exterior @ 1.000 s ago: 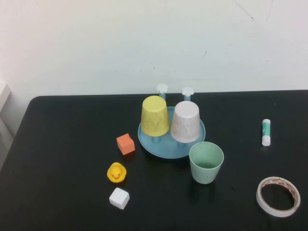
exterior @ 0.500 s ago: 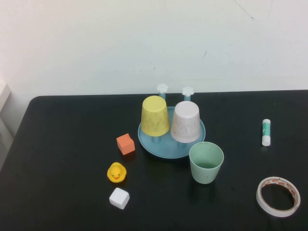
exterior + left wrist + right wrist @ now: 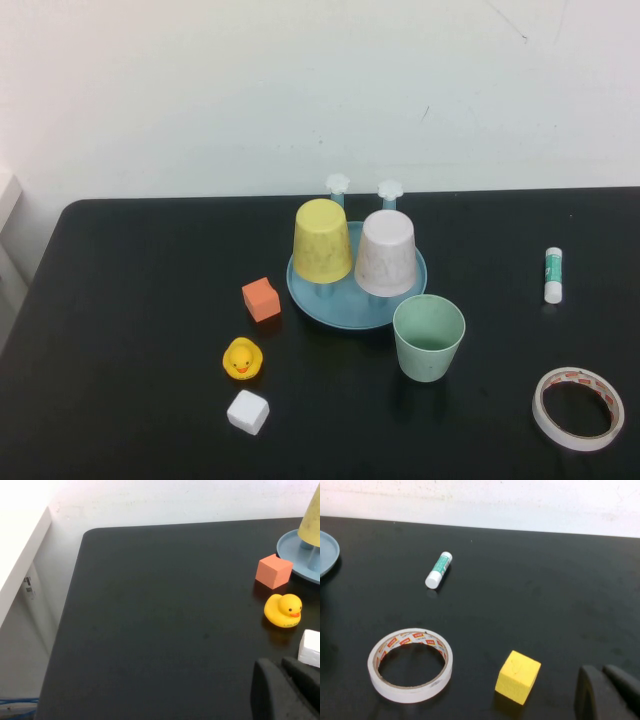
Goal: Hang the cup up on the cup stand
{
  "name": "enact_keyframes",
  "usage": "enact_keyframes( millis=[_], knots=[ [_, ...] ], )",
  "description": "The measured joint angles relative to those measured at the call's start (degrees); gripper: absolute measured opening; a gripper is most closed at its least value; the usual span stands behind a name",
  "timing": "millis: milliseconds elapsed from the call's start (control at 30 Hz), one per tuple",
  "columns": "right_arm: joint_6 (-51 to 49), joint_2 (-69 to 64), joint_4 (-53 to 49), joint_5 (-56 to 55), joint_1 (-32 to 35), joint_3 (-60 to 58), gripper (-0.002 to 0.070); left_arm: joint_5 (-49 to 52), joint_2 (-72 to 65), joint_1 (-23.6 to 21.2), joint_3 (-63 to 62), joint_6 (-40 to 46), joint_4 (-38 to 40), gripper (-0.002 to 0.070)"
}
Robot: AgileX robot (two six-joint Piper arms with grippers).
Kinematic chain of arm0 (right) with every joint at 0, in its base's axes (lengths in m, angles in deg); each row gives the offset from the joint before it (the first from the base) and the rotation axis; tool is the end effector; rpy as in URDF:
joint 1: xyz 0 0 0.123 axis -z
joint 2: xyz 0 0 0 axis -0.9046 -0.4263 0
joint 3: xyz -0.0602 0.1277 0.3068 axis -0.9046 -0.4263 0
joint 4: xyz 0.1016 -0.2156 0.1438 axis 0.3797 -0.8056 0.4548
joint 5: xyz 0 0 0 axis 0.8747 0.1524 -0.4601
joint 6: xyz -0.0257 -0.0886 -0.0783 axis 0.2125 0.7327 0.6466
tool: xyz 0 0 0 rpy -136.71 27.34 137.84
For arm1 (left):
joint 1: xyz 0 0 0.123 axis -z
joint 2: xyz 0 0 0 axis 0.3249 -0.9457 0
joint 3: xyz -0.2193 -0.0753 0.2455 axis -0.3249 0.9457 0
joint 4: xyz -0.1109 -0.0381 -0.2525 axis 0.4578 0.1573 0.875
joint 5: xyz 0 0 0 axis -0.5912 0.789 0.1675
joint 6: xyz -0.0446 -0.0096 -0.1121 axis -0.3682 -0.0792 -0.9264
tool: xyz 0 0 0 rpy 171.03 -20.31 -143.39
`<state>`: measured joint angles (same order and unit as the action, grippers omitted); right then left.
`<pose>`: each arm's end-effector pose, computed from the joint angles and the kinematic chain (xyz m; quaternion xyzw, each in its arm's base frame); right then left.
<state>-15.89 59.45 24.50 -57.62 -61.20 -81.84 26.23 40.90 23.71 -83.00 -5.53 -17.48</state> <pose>0.0555 -0.0082 0.1679 -0.0064 0.7941 -0.0673 0.6041 0.0561 -0.0065 0.1713 0.0059 0.7871 -0.0564 0.6142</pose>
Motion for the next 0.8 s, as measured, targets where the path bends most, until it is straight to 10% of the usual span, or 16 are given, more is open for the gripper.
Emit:
enact_keyframes(
  millis=[800],
  knots=[
    [0.00, 0.00, -0.48, 0.00, 0.00, 0.00, -0.0001, 0.00, 0.00, 0.00, 0.00, 0.00, 0.00, -0.0001]
  ],
)
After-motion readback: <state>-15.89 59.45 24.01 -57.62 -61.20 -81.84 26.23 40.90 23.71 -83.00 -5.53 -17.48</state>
